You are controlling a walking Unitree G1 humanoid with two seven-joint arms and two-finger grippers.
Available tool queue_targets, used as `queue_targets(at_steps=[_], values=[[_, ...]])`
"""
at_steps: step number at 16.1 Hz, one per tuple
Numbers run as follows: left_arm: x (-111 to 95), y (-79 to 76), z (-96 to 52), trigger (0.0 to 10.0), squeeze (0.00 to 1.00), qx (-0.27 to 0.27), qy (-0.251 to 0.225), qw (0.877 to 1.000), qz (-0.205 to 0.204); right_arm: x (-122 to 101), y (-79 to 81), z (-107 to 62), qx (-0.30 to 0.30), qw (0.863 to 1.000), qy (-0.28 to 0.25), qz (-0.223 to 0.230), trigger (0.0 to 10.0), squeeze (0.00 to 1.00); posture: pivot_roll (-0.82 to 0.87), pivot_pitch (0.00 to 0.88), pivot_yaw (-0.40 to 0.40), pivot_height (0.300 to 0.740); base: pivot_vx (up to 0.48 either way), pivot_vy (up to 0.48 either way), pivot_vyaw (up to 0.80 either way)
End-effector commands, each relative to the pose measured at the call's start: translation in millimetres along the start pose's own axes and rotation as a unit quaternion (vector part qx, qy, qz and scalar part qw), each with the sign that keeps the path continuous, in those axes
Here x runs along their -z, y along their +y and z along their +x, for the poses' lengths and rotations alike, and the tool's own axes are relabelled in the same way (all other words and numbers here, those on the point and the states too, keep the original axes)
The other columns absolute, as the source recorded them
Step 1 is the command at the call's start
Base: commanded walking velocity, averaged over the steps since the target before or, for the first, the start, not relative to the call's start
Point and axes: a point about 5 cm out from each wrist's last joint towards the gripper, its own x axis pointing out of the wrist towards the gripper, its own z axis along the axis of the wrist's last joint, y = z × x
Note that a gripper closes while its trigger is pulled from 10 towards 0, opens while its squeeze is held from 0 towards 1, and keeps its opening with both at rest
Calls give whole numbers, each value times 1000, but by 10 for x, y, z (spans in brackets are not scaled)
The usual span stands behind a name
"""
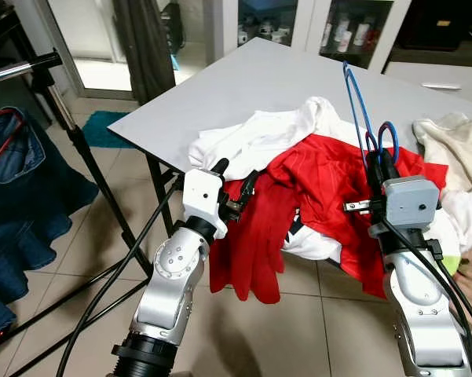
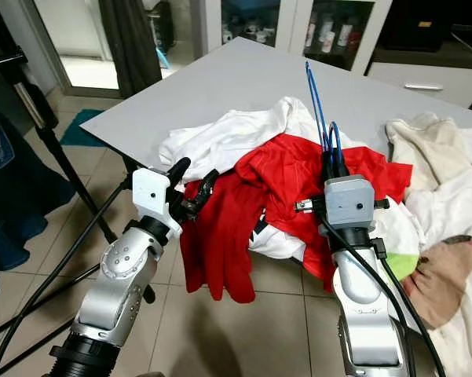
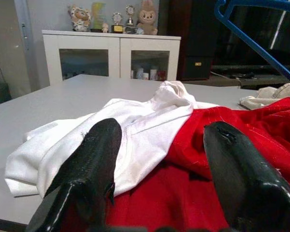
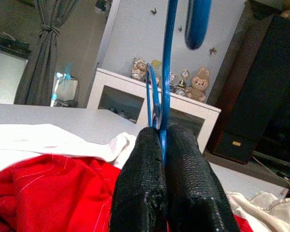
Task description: Hang hanger
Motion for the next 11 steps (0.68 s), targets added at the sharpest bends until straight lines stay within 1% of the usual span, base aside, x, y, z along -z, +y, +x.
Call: queue_targets(at_steps=[1, 11], values=[[6, -17, 19, 10000, 0, 3, 1, 1000, -2, -6, -17, 1, 4, 1000, -4, -2, 10000, 0, 106, 17, 12, 740, 307, 0, 0], [20, -24, 17, 10000, 0, 3, 3, 1000, -4, -4, -15, -6, 4, 1000, -2, -2, 10000, 0, 102, 22, 14, 740, 354, 0, 0]])
